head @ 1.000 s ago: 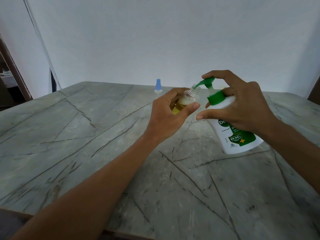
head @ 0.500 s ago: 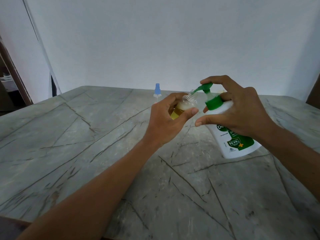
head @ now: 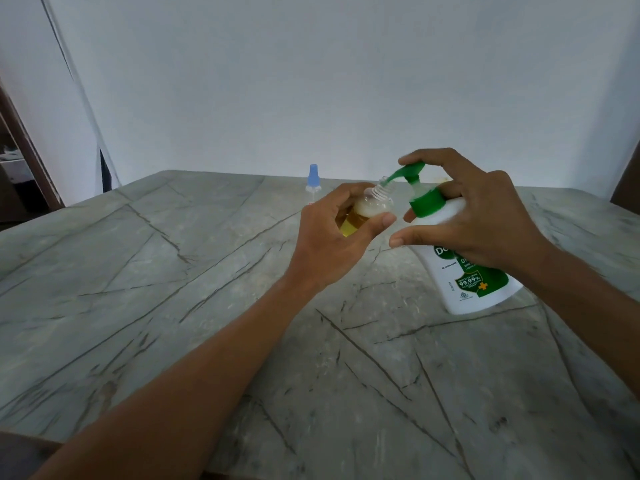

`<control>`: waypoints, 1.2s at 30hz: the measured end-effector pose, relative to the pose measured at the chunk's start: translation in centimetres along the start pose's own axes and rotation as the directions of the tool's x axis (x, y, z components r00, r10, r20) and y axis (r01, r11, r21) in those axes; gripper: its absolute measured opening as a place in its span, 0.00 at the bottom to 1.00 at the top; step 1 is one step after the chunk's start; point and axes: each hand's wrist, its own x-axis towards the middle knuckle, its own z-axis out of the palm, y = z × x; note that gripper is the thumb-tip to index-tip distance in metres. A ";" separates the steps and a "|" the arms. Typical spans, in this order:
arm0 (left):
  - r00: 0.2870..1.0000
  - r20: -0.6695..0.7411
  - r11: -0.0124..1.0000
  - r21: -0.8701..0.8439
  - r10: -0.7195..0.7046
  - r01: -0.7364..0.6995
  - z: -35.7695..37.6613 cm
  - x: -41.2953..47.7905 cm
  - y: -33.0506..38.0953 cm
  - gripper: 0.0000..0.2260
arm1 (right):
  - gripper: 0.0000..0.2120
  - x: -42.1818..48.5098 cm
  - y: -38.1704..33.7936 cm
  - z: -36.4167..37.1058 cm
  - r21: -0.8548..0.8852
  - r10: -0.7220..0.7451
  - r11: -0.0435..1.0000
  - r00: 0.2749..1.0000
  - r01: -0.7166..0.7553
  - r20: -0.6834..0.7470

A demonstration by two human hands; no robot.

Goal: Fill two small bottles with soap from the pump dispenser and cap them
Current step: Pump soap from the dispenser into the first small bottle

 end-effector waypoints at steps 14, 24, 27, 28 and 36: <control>0.998 0.024 0.995 0.070 0.066 -0.068 0.0 -0.3 -0.2 0.21 | 0.36 -0.2 -0.5 0.0 0.005 0.018 1.000 1.000 -0.018 -0.003; 0.997 -0.006 0.988 0.132 0.077 -0.076 -0.2 -0.5 0.5 0.21 | 0.37 -0.5 -0.6 -0.2 0.009 0.012 1.000 1.000 -0.012 -0.007; 0.998 0.014 0.989 0.135 0.065 -0.066 -0.2 -0.8 0.5 0.22 | 0.34 -0.6 -0.7 -0.4 0.042 0.023 0.999 1.000 -0.023 -0.002; 0.998 0.017 0.989 0.130 0.062 -0.063 -0.1 -0.9 0.5 0.21 | 0.33 -0.7 -0.7 -0.4 0.046 0.024 0.999 1.000 -0.024 0.001; 0.998 -0.002 0.992 0.109 0.067 -0.067 0.1 -0.9 1.1 0.21 | 0.36 -0.8 -0.8 -0.7 0.024 -0.022 0.999 1.000 0.022 -0.007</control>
